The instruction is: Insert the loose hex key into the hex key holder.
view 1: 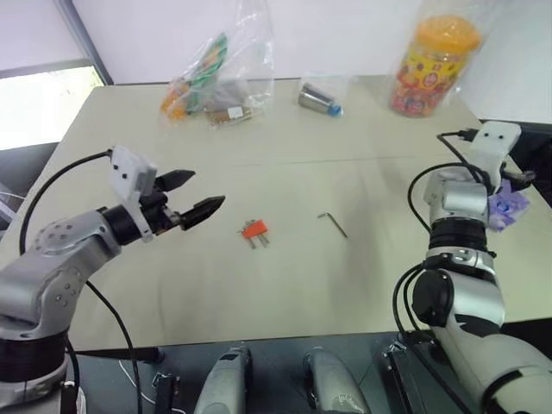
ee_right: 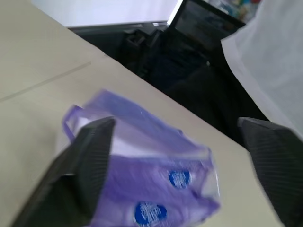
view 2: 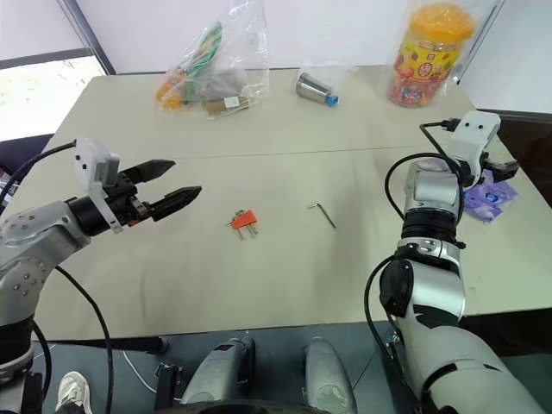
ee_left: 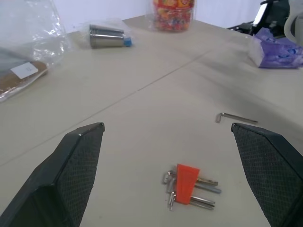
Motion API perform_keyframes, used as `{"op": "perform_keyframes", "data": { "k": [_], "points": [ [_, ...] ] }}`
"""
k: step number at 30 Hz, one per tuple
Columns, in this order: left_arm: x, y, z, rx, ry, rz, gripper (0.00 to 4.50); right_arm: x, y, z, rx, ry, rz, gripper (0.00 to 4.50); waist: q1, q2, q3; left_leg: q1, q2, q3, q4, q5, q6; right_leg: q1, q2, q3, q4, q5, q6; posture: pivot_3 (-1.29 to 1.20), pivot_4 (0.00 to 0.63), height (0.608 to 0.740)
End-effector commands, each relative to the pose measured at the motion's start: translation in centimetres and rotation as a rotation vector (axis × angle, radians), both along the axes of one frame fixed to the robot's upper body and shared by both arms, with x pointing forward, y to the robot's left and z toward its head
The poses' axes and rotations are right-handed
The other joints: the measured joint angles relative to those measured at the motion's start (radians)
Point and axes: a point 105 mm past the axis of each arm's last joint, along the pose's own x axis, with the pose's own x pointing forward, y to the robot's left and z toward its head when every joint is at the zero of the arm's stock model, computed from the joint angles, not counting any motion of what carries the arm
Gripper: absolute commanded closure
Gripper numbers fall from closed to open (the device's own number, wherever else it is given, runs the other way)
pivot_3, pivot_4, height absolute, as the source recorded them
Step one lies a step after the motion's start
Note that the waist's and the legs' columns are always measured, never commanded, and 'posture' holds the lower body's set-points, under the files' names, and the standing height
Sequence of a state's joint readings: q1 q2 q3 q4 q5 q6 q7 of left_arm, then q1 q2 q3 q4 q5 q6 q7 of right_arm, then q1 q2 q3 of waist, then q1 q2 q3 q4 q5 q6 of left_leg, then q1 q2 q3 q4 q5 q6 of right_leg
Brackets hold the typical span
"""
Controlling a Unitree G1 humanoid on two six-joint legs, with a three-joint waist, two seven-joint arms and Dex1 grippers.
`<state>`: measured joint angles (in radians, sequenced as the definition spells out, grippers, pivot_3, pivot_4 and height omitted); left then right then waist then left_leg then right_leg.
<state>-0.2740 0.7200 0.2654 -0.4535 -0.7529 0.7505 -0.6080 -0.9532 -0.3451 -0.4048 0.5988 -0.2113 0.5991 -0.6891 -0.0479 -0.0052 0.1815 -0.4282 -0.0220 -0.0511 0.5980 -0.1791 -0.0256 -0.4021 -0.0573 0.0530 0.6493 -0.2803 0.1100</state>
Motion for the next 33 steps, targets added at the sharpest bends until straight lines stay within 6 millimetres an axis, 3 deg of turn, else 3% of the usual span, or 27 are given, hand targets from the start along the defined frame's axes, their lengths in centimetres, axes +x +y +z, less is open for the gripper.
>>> {"op": "perform_keyframes", "data": {
  "k": [1,5,7,9,12,14,20,25,28,33],
  "points": [
    [-0.2,-0.1,1.2,-0.002,-0.054,-0.009,0.00,1.6,3.6,3.9,-0.099,-0.126,0.252,0.04,0.000,0.000,0.000,0.000,0.000,0.000,0.000,0.000,0.000,0.000,0.000,0.000,0.000,0.000,0.000,0.00,0.150,0.740],
    [-0.2,-0.1,1.1,-0.004,-0.050,-0.009,0.00,2.3,9.6,5.8,-0.180,-0.188,0.650,0.04,0.001,0.000,0.000,0.000,0.001,-0.001,0.000,0.000,0.000,0.000,0.001,0.000,0.000,0.000,0.000,0.00,0.150,0.740],
    [-0.2,-0.1,1.1,-0.006,-0.044,-0.013,0.00,1.8,13.4,6.8,-0.104,-0.270,0.936,0.04,0.003,0.000,0.000,0.000,0.001,-0.002,0.000,0.000,0.000,0.000,0.001,0.000,0.000,0.000,0.000,0.00,0.150,0.740],
    [-0.2,-0.1,1.0,-0.007,-0.038,-0.018,0.00,1.1,15.8,7.6,-0.084,-0.303,1.129,0.04,0.005,0.000,0.000,0.000,0.001,-0.004,0.000,0.000,0.000,0.000,0.001,0.000,0.000,0.000,0.000,0.00,0.150,0.740],
    [-0.4,-0.3,0.6,-0.003,-0.020,-0.038,0.00,-0.4,20.0,7.5,0.012,-0.248,1.474,0.04,0.007,0.000,0.000,0.000,0.001,-0.005,0.000,0.000,0.000,0.001,0.001,-0.001,0.000,0.000,0.000,0.00,0.150,0.740],
    [-0.5,-0.3,0.2,0.003,-0.002,-0.054,0.00,-2.0,23.1,6.2,0.019,-0.107,1.711,0.04,0.007,0.000,0.000,0.000,0.001,-0.006,0.000,0.000,0.000,0.002,0.000,-0.001,-0.001,0.000,0.000,0.00,0.150,0.740],
    [-0.5,-0.1,0.1,0.002,0.012,-0.060,0.00,-3.2,25.9,3.0,-0.059,0.174,1.947,0.04,0.006,-0.001,0.000,0.001,0.001,-0.006,0.000,0.000,0.000,0.002,0.000,-0.001,-0.001,0.000,0.000,0.00,0.150,0.740],
    [-0.9,0.1,-1.1,0.026,0.053,-0.059,0.00,-3.1,27.2,-2.4,-0.148,0.386,2.022,0.04,0.006,-0.001,0.001,0.001,0.001,-0.005,0.000,0.000,0.000,0.001,-0.001,-0.001,-0.002,-0.001,-0.001,0.00,0.150,0.740],
    [-1.2,0.4,-1.8,0.048,0.068,-0.048,0.00,-3.2,27.8,-4.8,-0.175,0.447,2.037,0.04,0.006,-0.001,0.001,0.000,0.001,-0.005,0.000,0.000,0.000,0.001,-0.001,-0.001,-0.002,0.000,-0.001,0.00,0.150,0.740],
    [-1.6,1.0,-2.0,0.053,0.077,-0.037,0.00,-3.0,28.2,-6.6,-0.207,0.493,2.042,0.04,0.007,-0.002,0.001,0.000,0.001,-0.005,0.000,0.000,0.000,0.001,-0.002,-0.001,-0.001,-0.001,-0.001,0.00,0.150,0.740]
  ]
}}
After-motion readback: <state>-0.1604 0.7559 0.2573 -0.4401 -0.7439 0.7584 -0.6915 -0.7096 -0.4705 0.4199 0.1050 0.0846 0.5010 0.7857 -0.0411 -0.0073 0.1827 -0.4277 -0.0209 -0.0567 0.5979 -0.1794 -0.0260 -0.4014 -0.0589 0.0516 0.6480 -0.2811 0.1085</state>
